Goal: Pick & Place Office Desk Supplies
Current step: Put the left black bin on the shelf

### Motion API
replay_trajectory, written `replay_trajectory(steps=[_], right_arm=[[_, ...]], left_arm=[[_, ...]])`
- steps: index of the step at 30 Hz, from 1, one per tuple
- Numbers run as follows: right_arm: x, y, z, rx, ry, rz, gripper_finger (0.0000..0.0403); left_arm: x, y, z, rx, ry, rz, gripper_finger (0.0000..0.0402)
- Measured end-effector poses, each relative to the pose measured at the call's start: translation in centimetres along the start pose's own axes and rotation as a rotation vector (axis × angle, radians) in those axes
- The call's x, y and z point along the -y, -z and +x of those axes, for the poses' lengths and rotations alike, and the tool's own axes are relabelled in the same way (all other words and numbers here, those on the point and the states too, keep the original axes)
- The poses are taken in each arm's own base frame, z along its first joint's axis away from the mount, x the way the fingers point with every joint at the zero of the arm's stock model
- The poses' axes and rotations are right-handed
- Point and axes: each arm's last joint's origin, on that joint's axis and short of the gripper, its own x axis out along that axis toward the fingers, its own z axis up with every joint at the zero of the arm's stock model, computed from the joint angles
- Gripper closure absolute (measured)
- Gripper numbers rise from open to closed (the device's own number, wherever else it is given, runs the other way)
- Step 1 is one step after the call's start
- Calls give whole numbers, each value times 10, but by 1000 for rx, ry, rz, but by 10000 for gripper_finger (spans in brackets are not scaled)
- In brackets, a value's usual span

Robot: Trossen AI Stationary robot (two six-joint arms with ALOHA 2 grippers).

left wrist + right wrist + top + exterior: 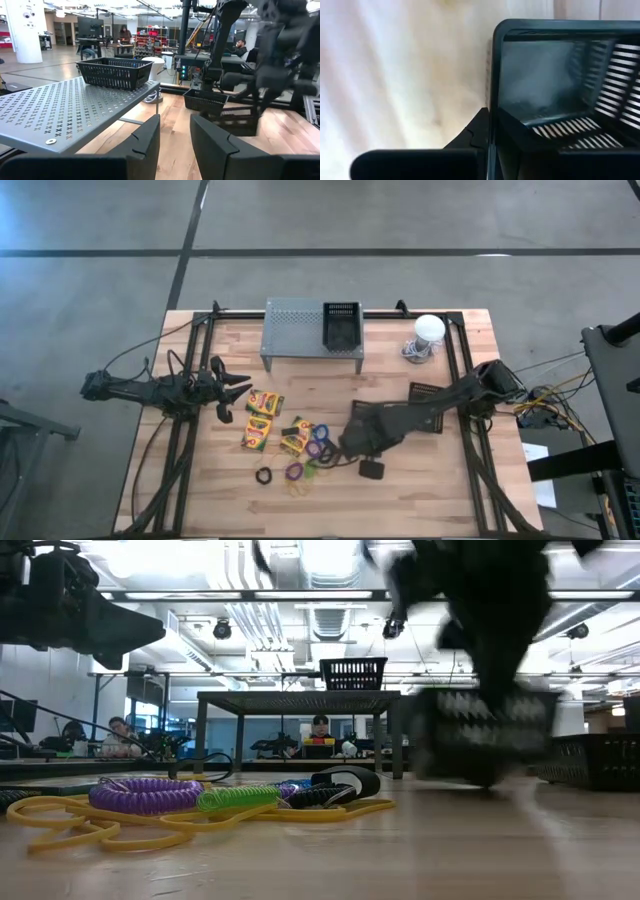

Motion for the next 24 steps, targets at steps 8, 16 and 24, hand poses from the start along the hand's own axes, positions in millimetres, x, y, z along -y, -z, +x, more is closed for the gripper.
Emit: replay_trajectory(steps=[8,16,24], right_arm=[[-11,-50,-73,428,-51,-216,389],[47,-102,-122,714,111,-226,390],[120,-150,-120,695,227,-273,390]], left_arm=[[0,0,0,0,0,0,288],[0,0,0,0,0,0,288],[0,0,0,0,0,0,288]])
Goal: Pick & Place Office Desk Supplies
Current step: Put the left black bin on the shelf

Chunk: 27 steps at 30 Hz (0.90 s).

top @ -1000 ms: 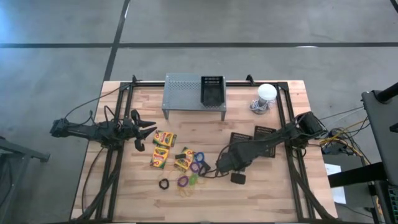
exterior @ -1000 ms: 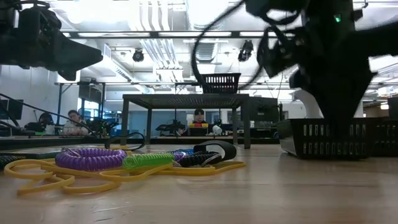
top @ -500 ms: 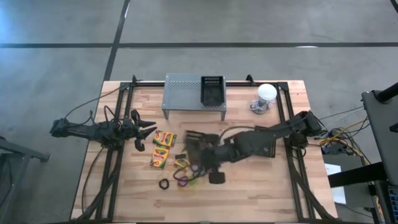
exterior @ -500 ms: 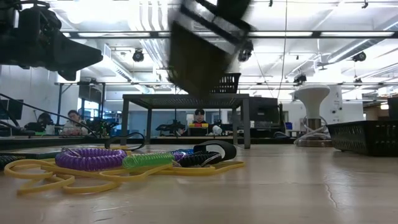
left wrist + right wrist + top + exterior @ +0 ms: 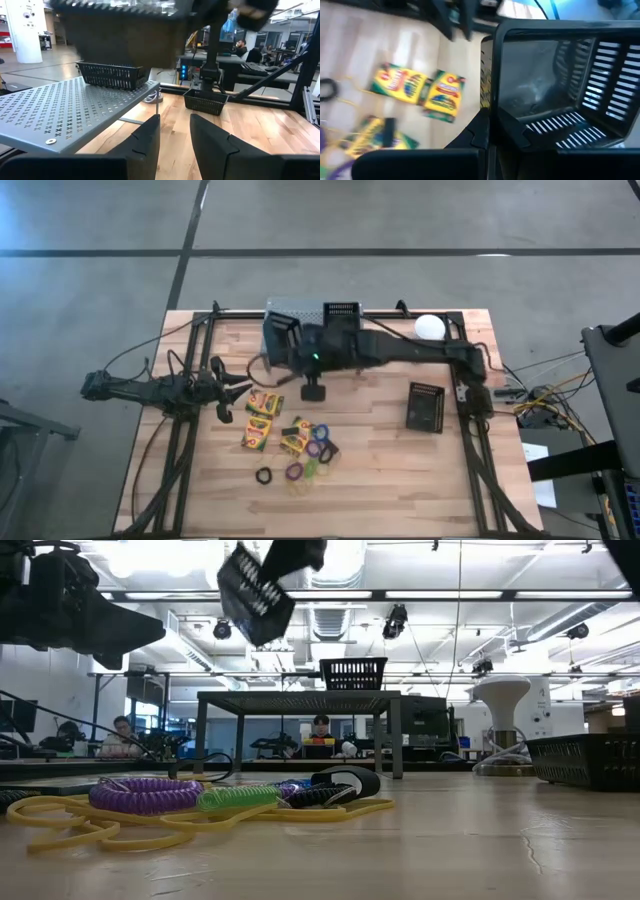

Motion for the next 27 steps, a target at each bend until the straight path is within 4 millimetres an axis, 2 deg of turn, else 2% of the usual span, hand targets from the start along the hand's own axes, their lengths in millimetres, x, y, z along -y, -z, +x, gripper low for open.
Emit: replay_trajectory(steps=[6,13,20,27], right_arm=[[32,5,25,-109,62,15,390],[40,19,52,-279,122,-6,390],[42,24,60,-329,193,-19,390],[43,23,55,-323,192,-12,389]], left_arm=[[0,0,0,0,0,0,288],[0,0,0,0,0,0,288],[0,0,0,0,0,0,288],[0,0,0,0,0,0,288]])
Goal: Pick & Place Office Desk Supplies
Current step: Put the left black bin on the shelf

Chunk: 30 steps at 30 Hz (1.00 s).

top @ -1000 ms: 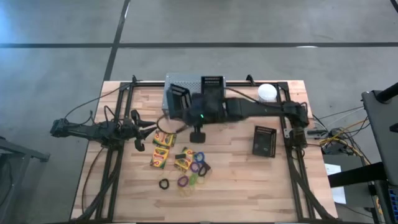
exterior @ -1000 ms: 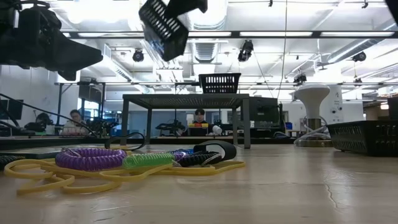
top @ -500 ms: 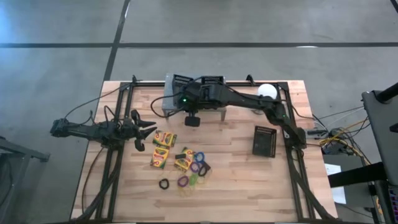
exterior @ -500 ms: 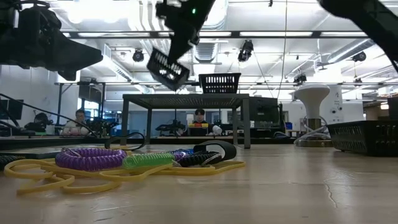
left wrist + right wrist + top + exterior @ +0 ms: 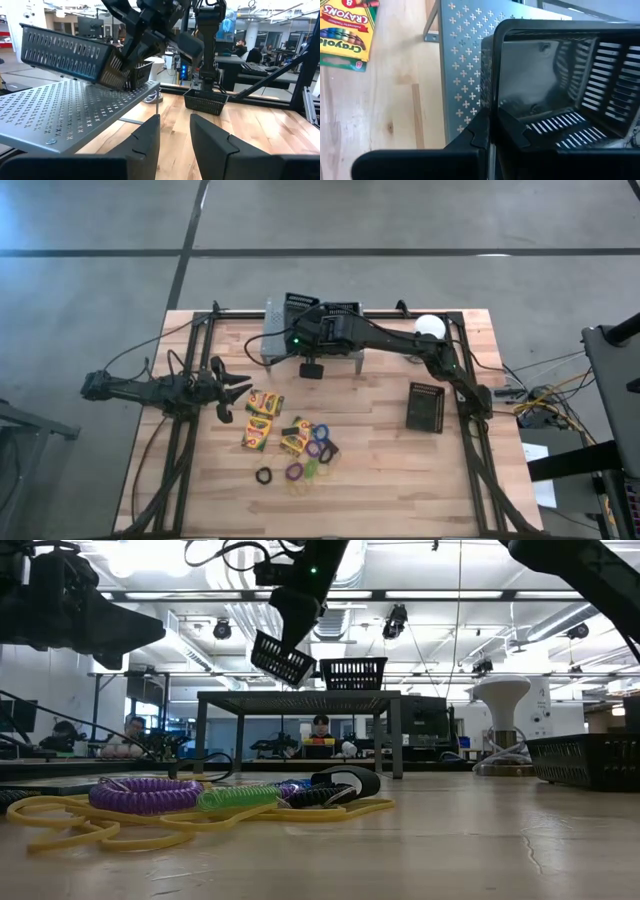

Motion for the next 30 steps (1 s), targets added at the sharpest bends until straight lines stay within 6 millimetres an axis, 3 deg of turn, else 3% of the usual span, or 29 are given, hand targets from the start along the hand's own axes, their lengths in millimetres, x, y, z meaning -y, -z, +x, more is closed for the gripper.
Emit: replay_trajectory(steps=[19,25,30], right_arm=[[-2,4,2,-37,-13,13,298],[6,8,6,-57,-74,-23,306],[13,10,9,-61,-84,-1,344]], left_arm=[[0,0,0,-1,0,0,288],[0,0,0,-1,0,0,288],[0,0,0,0,0,0,288]])
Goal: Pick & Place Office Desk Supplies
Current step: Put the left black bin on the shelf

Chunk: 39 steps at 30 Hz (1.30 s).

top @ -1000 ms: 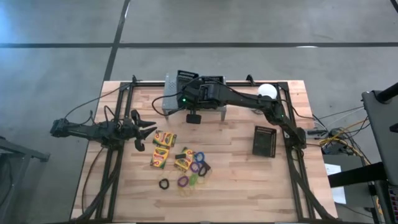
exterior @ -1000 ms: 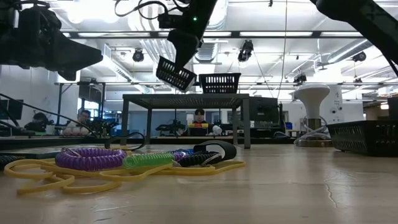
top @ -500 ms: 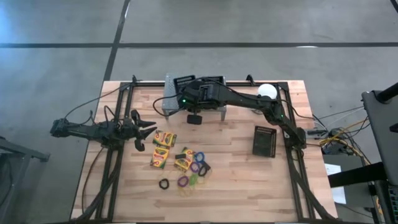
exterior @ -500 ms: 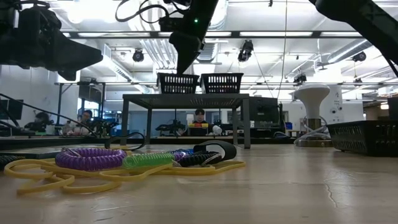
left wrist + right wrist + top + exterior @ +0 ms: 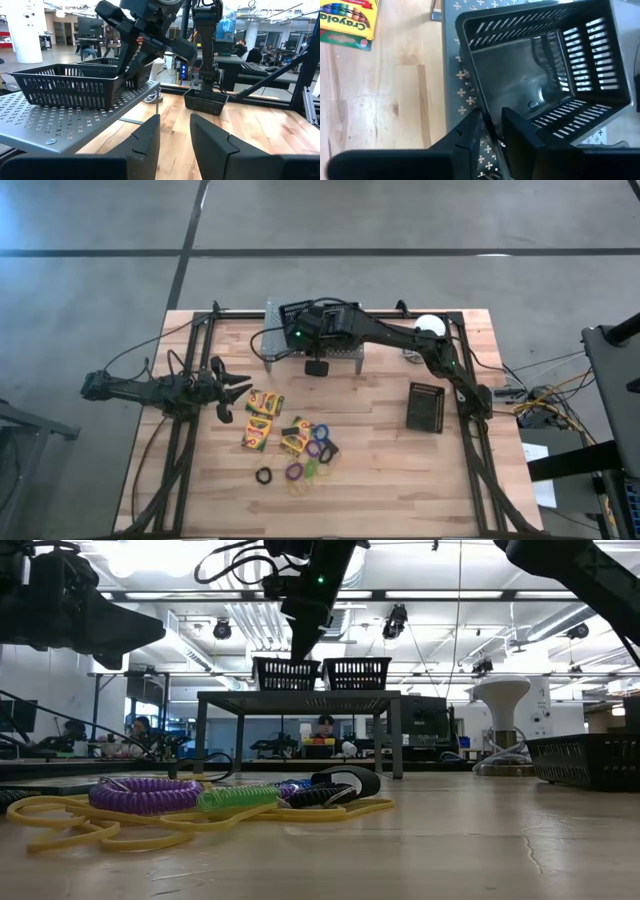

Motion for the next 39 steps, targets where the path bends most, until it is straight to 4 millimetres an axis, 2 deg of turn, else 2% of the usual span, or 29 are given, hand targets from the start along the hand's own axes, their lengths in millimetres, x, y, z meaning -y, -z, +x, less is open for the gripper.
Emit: replay_trajectory(steps=[6,39], right_arm=[[0,0,0,2,3,24,388],[3,5,-13,-24,3,91,383]], left_arm=[[0,0,0,0,0,0,288],[0,0,0,0,0,0,288]])
